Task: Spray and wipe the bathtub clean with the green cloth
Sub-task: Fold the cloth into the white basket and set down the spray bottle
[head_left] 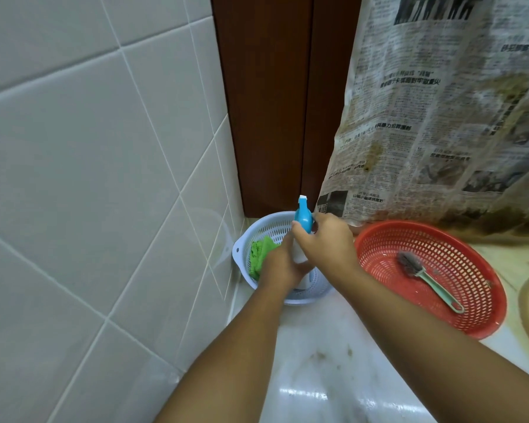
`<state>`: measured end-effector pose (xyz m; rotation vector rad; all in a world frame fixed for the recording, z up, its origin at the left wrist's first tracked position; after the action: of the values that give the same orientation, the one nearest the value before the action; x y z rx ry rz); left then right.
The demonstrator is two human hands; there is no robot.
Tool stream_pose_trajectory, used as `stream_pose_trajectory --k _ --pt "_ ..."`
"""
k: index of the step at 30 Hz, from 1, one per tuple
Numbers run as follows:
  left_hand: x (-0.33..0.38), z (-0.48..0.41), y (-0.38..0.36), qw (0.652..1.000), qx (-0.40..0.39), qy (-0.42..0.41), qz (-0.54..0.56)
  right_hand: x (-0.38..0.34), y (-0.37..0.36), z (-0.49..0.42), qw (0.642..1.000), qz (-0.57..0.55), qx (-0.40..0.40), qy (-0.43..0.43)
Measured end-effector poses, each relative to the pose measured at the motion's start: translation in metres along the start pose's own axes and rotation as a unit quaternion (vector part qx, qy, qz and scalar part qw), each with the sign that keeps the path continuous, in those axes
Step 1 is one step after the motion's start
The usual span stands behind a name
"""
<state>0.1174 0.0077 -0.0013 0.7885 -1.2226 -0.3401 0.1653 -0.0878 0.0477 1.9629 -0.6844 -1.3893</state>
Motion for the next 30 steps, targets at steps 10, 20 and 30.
stream_pose_trajectory --k 10,20,30 --pt "-0.002 -0.01 -0.008 0.998 0.021 0.001 -0.054 -0.004 -0.003 -0.006 0.999 0.033 -0.018 -0.007" --pt "-0.009 -0.006 -0.002 0.999 0.009 -0.004 -0.045 0.016 -0.006 0.011 0.999 -0.006 -0.04 0.036" --pt "-0.045 0.043 0.001 0.982 0.057 -0.108 -0.141 0.071 -0.015 0.063 0.99 0.043 -0.086 0.104"
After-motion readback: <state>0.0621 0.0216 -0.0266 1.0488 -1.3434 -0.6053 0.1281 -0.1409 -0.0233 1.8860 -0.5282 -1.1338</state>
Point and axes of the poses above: each hand's wrist, its own z-axis away from the middle knuckle, its own y-axis out of the back of the hand, x = y × z, the point moved 2 cm from there along -z, towards the middle knuckle, and after that the axes turned 2 degrees about z, right-handed, at the moved point
